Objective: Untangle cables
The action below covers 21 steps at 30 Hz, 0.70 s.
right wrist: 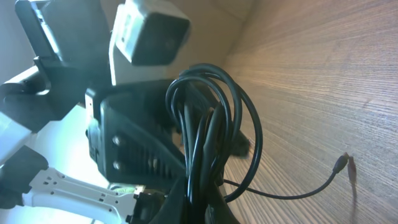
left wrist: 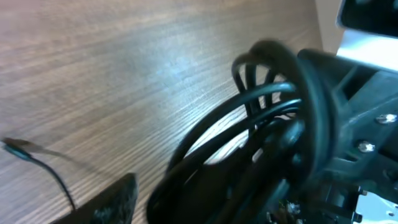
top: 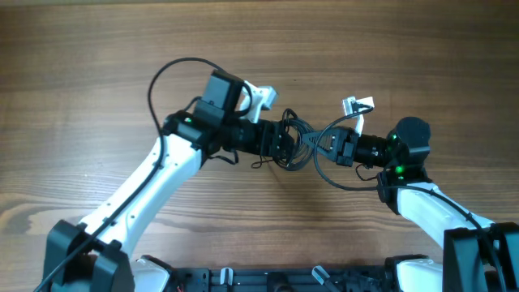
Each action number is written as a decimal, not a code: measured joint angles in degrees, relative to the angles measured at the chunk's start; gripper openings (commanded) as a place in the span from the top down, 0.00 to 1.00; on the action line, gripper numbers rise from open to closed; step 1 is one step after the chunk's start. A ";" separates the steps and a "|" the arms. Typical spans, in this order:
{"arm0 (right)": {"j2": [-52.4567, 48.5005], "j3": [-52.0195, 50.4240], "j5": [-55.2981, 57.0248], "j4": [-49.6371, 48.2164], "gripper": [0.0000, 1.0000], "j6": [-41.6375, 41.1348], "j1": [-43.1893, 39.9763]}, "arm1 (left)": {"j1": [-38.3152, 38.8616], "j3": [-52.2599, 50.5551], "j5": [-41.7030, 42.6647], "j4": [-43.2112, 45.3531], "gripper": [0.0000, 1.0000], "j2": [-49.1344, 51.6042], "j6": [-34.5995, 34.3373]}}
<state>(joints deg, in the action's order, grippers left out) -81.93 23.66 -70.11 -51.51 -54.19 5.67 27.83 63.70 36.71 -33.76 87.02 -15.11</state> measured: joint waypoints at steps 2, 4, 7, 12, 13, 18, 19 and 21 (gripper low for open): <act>0.00 0.00 0.02 0.02 0.96 -0.31 0.00 | 1.29 0.00 -0.90 0.13 0.76 0.96 -0.76; 0.00 0.00 0.07 0.00 0.96 -0.66 0.00 | 2.32 0.00 -3.23 0.09 0.96 2.08 -1.66; -0.07 0.00 1.07 0.15 0.90 -1.05 0.07 | 2.97 0.00 -6.32 0.17 0.96 3.19 -3.76; -0.22 0.00 2.10 1.20 0.41 0.59 0.11 | 2.19 0.00 -9.79 0.55 0.96 3.19 -6.25; -0.22 0.00 2.34 1.86 0.32 1.46 0.11 | 1.46 0.00 -10.54 0.57 0.96 3.19 -6.67; -0.20 0.07 6.58 9.38 0.16 4.39 0.11 | -0.76 0.00 -12.46 0.81 0.96 3.21 -7.54; -0.20 0.11 7.89 11.06 0.14 4.57 0.11 | -0.90 0.00 -12.07 0.94 0.96 3.21 -7.30; -0.22 0.07 10.86 13.92 0.13 4.92 0.11 | -1.14 0.00 -9.94 1.42 0.96 3.21 -5.66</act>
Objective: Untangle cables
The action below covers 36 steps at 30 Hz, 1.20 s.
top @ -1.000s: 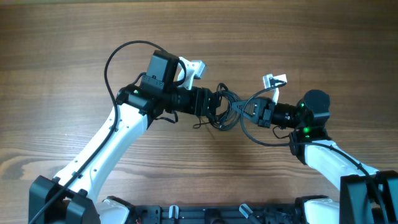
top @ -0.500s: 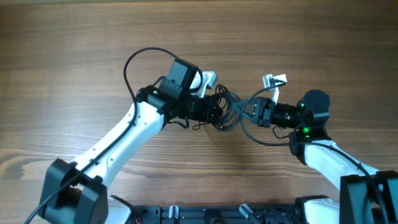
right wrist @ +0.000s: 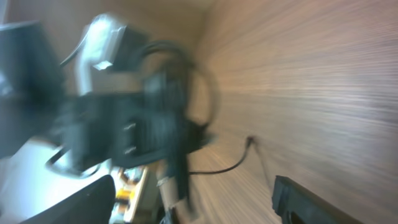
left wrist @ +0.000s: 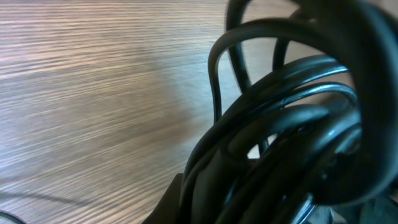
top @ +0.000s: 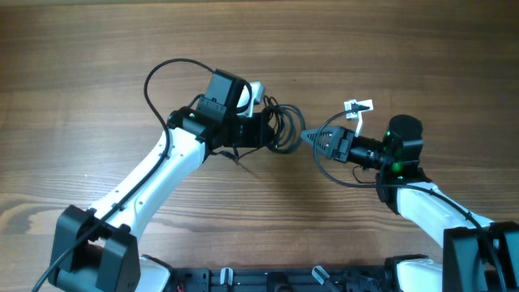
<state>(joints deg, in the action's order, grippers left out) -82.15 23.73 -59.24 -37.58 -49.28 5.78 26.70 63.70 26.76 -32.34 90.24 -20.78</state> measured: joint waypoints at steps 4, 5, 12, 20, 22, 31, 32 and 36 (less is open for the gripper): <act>0.00 0.00 4.85 1.79 0.12 1.22 0.00 | -0.09 0.00 7.19 0.02 0.96 0.00 7.65; 0.00 0.00 5.53 1.77 0.12 2.01 0.00 | -0.09 0.00 8.55 0.04 0.96 0.00 9.62; 0.00 0.00 5.81 -1.73 0.10 7.17 -2.84 | -0.09 0.00 13.31 -0.79 0.96 0.00 20.68; -0.02 0.02 -4.68 -13.64 0.09 7.52 -14.67 | -0.68 0.00 13.81 -0.66 0.96 0.00 23.34; -0.02 0.02 -5.86 -11.10 0.09 7.80 -15.15 | -1.20 0.00 15.50 0.39 0.96 0.00 23.52; -0.04 0.02 -5.60 -6.23 0.12 8.85 -4.68 | -1.57 0.00 25.86 4.11 0.96 0.13 23.56; -0.04 0.02 -5.01 -6.82 0.12 8.72 -3.32 | -1.57 0.00 26.29 4.11 0.96 0.15 23.56; -0.04 0.02 -2.73 -9.22 0.12 7.32 -1.14 | -1.60 0.00 27.08 4.11 0.96 0.22 23.54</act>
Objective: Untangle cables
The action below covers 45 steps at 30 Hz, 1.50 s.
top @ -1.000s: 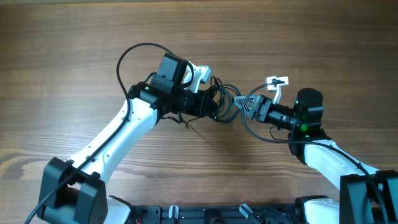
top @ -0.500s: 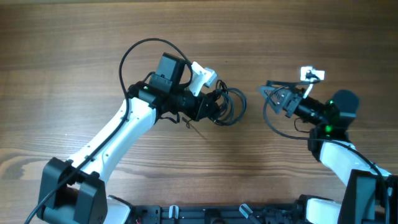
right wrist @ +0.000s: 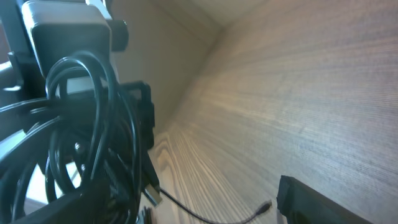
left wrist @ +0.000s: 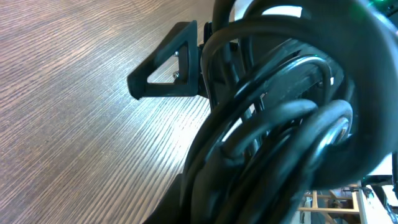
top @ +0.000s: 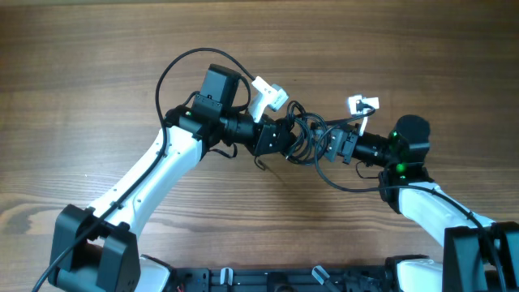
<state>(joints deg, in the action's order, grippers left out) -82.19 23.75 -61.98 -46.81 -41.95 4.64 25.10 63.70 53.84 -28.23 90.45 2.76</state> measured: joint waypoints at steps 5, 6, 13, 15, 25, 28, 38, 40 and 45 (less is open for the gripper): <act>0.00 0.00 1.66 -0.83 0.12 -1.79 0.15 | 0.02 0.00 0.31 0.00 0.96 0.00 0.00; 0.00 0.00 1.81 -0.83 0.12 -2.21 0.15 | 0.00 0.00 0.31 0.00 0.96 0.00 0.00; 0.00 0.00 2.05 -0.83 0.12 -4.66 0.15 | 0.02 0.00 0.31 0.00 0.96 0.04 0.00; 0.00 0.00 2.05 -1.01 0.12 -5.42 0.15 | 0.02 0.00 0.31 0.00 0.96 0.04 0.00; 0.00 0.00 2.08 -5.25 0.12 -8.96 1.66 | 0.00 0.00 0.72 0.02 0.96 0.04 0.02; 0.00 0.00 2.60 -5.46 0.12 -9.20 4.07 | 0.00 0.00 1.18 0.00 0.96 0.04 0.02; 0.44 0.28 8.50 3.56 0.84 -6.25 6.78 | -0.55 -0.17 -0.61 -0.28 0.96 0.61 0.00; 0.55 0.55 11.72 8.96 0.96 -5.40 6.67 | -0.90 -0.48 -2.54 -0.72 0.96 1.55 -0.02; -0.22 0.59 24.57 19.91 0.96 -4.35 -0.17 | -2.60 -0.66 0.61 -2.29 0.96 1.86 -0.09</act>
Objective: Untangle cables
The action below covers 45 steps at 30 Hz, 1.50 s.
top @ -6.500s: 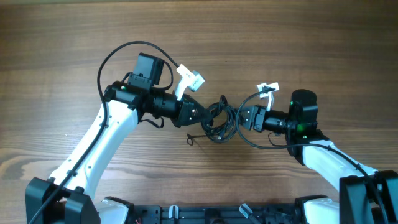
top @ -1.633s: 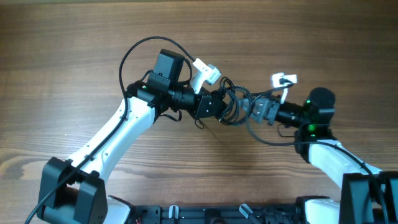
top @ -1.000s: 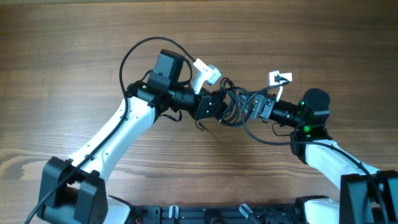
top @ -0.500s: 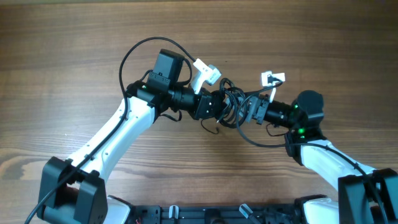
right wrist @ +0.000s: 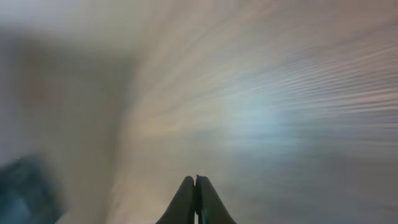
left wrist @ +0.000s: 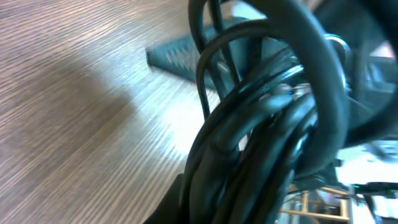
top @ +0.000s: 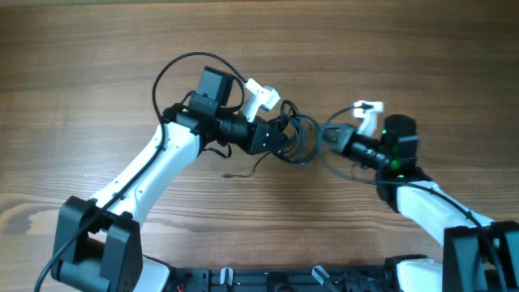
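A bundle of coiled black cables (top: 293,139) hangs over the middle of the table, and my left gripper (top: 274,136) is shut on it. In the left wrist view the coils (left wrist: 267,124) fill the frame and hide the fingers. One thin strand (top: 243,170) trails from the bundle onto the wood. My right gripper (top: 331,138) sits just right of the bundle with a small gap between them. Its tips (right wrist: 196,180) are shut, with nothing visible between them. The right wrist view is blurred. A dark wedge (left wrist: 183,56) beyond the coils looks like the right fingers.
The wooden table (top: 422,49) carries only the cables. A black supply cable (top: 174,71) arcs above the left arm, and another loops under the right wrist (top: 349,172). White wrist cameras (top: 261,96) stick out behind each gripper.
My right gripper was open right beside the coils; now it is shut and a little apart from them. The left gripper and its bundle sit slightly further left.
At first both grippers met at the bundle, the right one shut on its strands. Then the arms stood apart, the left holding the bundle and the right open. Then the open right gripper was back at the coils. Now it is shut and clear of them.
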Each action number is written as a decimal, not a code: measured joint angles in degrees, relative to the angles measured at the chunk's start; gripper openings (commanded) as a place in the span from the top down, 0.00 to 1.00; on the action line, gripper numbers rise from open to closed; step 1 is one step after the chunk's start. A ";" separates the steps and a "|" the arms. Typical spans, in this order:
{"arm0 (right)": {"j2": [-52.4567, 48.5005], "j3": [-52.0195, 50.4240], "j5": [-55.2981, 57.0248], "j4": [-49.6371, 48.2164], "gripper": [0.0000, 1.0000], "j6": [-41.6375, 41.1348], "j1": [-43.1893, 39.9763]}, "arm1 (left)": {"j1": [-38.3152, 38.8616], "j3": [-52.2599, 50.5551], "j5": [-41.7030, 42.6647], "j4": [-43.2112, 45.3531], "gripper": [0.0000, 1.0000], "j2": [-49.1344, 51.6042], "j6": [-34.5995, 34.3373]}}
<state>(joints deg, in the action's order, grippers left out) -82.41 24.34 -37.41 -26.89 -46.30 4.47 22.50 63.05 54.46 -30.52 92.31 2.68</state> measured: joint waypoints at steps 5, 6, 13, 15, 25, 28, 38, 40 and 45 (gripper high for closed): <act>-0.04 -0.09 7.52 3.26 0.58 0.63 -4.22 | -0.72 0.00 6.36 1.25 0.96 0.00 0.00; -0.04 -0.09 7.82 3.21 0.46 0.63 -4.98 | -0.72 0.00 7.08 1.29 0.96 0.00 0.00; -0.15 -0.31 -6.51 -9.81 0.28 3.89 -6.56 | -0.72 0.00 8.83 1.46 0.96 0.00 1.40; -0.15 -0.33 -13.81 -14.80 0.28 2.80 -6.54 | -0.72 0.00 8.83 1.49 0.96 0.00 1.60; -0.15 -0.33 -24.92 -28.48 0.28 -5.60 1.05 | -0.72 0.00 8.44 1.57 0.96 0.00 1.60; -0.15 -0.33 -25.59 -28.89 0.28 -6.23 1.36 | -0.72 0.00 6.97 1.64 0.96 0.00 1.60; -0.15 -0.33 -23.67 -25.16 0.32 -6.36 3.28 | 0.31 0.00 4.96 1.25 0.96 0.00 1.57; -0.15 -0.33 -22.14 -22.80 0.32 -6.40 3.41 | 0.68 0.00 3.85 1.20 0.96 0.00 1.55; -0.13 -0.33 -19.52 -19.78 0.35 -6.10 3.65 | 0.90 0.00 3.04 1.62 0.96 0.00 1.53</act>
<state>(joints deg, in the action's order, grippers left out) -82.54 24.01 -56.93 -46.68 -52.40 8.12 23.40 63.05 57.49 -28.91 92.31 4.21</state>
